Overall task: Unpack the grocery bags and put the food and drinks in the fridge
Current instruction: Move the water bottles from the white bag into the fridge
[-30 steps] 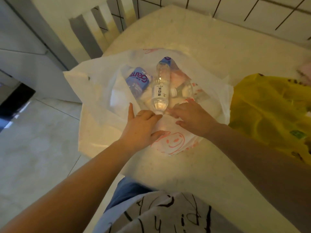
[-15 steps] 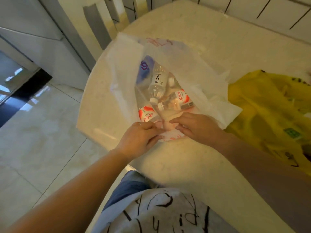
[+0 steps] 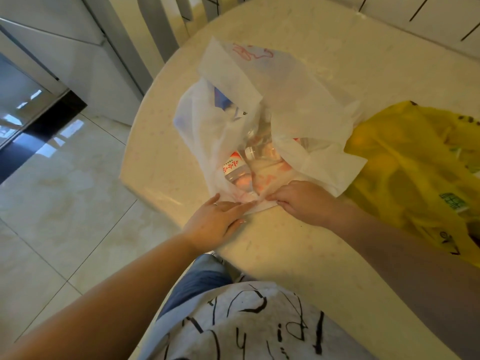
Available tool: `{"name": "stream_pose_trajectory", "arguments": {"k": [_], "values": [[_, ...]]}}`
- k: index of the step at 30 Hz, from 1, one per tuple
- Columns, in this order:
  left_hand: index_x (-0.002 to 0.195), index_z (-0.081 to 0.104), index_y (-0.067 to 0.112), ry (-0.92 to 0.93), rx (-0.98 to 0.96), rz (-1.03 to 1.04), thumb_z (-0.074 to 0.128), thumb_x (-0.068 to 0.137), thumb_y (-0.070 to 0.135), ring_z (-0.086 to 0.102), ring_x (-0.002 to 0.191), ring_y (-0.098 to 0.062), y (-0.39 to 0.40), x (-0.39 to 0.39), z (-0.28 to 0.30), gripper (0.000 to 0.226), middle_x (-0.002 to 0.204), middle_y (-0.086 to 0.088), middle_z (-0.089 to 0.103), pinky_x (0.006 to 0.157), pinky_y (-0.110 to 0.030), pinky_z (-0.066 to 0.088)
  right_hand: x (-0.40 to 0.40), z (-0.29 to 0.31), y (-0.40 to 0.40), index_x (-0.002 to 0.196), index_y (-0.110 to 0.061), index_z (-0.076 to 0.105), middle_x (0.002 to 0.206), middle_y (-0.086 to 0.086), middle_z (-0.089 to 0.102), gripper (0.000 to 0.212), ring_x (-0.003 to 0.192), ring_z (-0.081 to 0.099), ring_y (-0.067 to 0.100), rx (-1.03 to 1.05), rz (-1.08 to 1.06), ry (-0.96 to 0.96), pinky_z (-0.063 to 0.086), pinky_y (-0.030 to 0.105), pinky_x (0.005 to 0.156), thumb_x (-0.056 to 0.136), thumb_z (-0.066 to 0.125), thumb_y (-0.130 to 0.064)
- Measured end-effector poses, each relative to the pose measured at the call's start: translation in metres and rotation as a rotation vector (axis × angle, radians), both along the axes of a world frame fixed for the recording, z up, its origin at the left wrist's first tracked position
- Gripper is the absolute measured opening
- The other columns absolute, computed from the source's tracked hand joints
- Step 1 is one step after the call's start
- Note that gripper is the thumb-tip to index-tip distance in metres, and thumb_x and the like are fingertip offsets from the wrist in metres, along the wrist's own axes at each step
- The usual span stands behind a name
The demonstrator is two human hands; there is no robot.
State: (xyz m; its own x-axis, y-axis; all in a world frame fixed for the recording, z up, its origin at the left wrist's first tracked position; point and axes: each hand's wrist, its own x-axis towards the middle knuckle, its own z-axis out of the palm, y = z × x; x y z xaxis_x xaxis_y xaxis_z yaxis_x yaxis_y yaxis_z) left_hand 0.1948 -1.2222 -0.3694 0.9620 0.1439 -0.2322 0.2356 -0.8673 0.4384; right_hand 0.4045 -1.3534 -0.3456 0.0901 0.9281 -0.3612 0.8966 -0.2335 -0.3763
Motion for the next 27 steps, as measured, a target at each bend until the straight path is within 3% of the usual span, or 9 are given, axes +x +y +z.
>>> {"name": "stream_pose_trajectory", "arguments": {"k": [3,5,7,10,12,14,20,24,27], "values": [[0.148,0.016,0.024,0.016,0.029,-0.007,0.016,0.095,0.050,0.049,0.125,-0.017,0.004,0.000,-0.005,0.059,0.132,0.001,0.057,0.116,-0.037,0.015,-0.002,0.001,0.003,0.144,-0.038,0.025,0.119,0.004,0.062,0.050,0.101,0.058,0.024,-0.069,-0.040,-0.026,0.049,0.036,0.084,0.098,0.041,-0.030],[0.148,0.018,0.022,-0.007,0.042,0.043,0.017,0.094,0.049,0.054,0.118,-0.020,0.005,0.004,-0.004,0.061,0.125,0.000,0.061,0.110,-0.033,0.029,-0.006,0.001,0.005,0.145,-0.038,0.021,0.119,0.003,0.060,0.052,0.102,0.056,0.024,-0.091,-0.016,-0.047,0.047,0.035,0.082,0.097,0.042,-0.032],[0.141,0.037,0.021,-0.063,0.054,0.113,0.022,0.090,0.047,0.059,0.108,-0.025,0.005,0.007,0.001,0.060,0.117,-0.003,0.065,0.095,-0.035,0.043,-0.011,-0.001,0.005,0.141,-0.034,0.034,0.120,0.003,0.056,0.046,0.106,0.053,0.025,-0.073,0.032,-0.091,0.043,0.035,0.083,0.097,0.043,-0.033],[0.112,0.064,0.017,-0.290,0.156,0.169,0.041,0.085,0.036,0.061,0.092,-0.029,0.007,0.008,0.003,0.041,0.101,-0.006,0.065,0.076,-0.036,0.051,-0.016,-0.002,0.001,0.120,-0.021,0.062,0.106,0.007,0.057,0.031,0.097,0.053,0.028,0.109,0.035,-0.085,0.047,0.038,0.074,0.090,0.058,-0.027],[0.099,0.069,0.018,-0.392,0.233,0.179,0.047,0.084,0.033,0.053,0.096,-0.027,0.013,0.008,-0.003,0.030,0.100,-0.007,0.062,0.080,-0.038,0.048,-0.017,-0.005,-0.002,0.102,-0.019,0.070,0.103,0.006,0.058,0.021,0.094,0.055,0.027,0.235,0.049,-0.129,0.051,0.039,0.072,0.081,0.067,-0.025],[0.096,0.070,0.020,-0.394,0.273,0.152,0.050,0.084,0.034,0.046,0.106,-0.026,0.016,0.006,-0.009,0.027,0.105,-0.006,0.061,0.091,-0.042,0.040,-0.019,-0.007,-0.004,0.095,-0.019,0.073,0.105,0.006,0.062,0.019,0.098,0.057,0.028,0.262,0.088,-0.171,0.049,0.038,0.080,0.077,0.072,-0.024],[0.114,0.065,0.025,-0.241,0.320,0.081,0.060,0.083,0.034,0.053,0.108,-0.026,0.013,-0.008,-0.024,0.032,0.114,-0.001,0.060,0.095,-0.045,0.040,-0.023,-0.018,-0.013,0.124,-0.016,0.059,0.109,0.008,0.062,0.042,0.096,0.056,0.029,0.121,0.077,-0.135,0.048,0.038,0.082,0.083,0.065,-0.023],[0.113,0.065,0.024,-0.414,0.263,0.106,0.047,0.092,0.036,0.051,0.110,-0.025,0.021,0.000,-0.004,0.030,0.113,-0.001,0.061,0.095,-0.041,0.037,-0.017,0.004,0.006,0.132,-0.016,0.052,0.125,0.007,0.054,0.039,0.112,0.052,0.024,0.203,-0.089,0.048,0.044,0.034,0.089,0.093,0.052,-0.020],[0.114,0.064,0.021,-0.515,0.280,0.038,0.046,0.094,0.033,0.047,0.115,-0.024,0.035,0.020,0.014,0.029,0.118,-0.003,0.060,0.094,-0.038,0.035,-0.005,0.020,0.034,0.135,-0.018,0.048,0.135,0.003,0.047,0.042,0.119,0.048,0.020,0.300,-0.219,0.072,0.046,0.036,0.092,0.093,0.052,-0.017]]}}
